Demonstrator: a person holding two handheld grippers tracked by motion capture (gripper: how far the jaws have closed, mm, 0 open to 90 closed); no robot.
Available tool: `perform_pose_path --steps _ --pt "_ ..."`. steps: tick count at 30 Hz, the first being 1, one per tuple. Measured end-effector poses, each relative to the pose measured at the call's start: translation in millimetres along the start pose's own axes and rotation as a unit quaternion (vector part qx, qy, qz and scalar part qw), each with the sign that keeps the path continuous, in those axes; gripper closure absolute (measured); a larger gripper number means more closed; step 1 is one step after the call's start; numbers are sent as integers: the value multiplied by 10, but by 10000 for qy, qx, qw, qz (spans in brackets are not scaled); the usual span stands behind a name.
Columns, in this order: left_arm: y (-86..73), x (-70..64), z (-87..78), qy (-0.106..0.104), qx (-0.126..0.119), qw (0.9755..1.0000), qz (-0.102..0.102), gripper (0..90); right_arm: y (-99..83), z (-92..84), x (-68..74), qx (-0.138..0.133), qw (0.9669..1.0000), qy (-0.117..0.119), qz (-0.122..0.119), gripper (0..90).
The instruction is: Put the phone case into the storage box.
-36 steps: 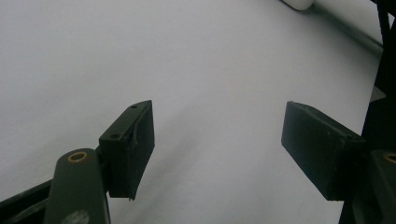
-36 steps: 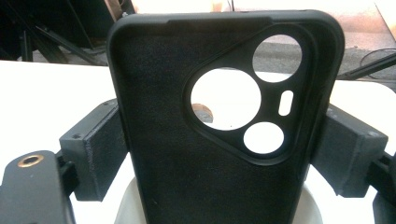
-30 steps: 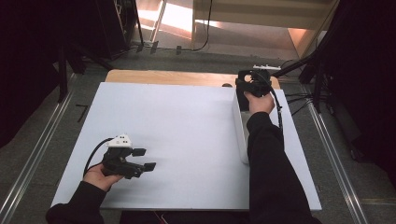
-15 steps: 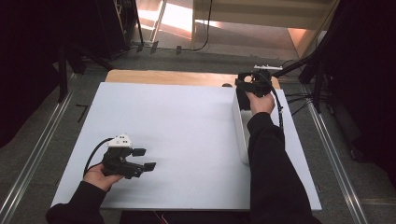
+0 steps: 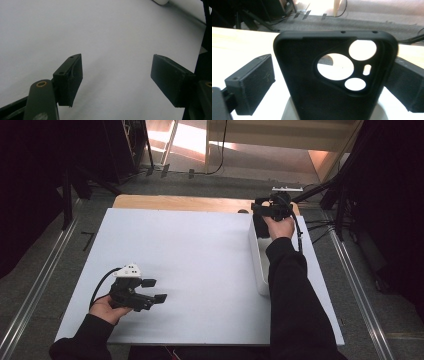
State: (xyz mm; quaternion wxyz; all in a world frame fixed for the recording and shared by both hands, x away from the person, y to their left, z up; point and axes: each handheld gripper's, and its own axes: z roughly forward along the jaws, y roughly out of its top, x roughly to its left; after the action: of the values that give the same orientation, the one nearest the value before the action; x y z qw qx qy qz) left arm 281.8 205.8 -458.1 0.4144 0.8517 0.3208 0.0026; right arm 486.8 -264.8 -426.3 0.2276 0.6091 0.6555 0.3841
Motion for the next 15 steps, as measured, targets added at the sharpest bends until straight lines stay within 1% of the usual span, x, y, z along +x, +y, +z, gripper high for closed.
perform_pose_path --steps 3,6,11,13,15 --pt "1 -4 -1 -3 3 10000 2 252 63 1 6 164 9998 24 -69 0" --pt "-6 -2 -1 -9 15 10000 -10 252 137 -33 3 228 9997 92 -1 0" --pt "-8 2 -6 -21 0 10000 7 252 252 -108 -4 219 9997 48 -72 0" --pt "-7 1 -5 -21 -9 10000 -6 252 287 -129 -1 219 9997 95 -60 0" --pt "-7 0 -4 -32 -5 10000 -9 252 316 -150 11 243 9995 125 -134 0"
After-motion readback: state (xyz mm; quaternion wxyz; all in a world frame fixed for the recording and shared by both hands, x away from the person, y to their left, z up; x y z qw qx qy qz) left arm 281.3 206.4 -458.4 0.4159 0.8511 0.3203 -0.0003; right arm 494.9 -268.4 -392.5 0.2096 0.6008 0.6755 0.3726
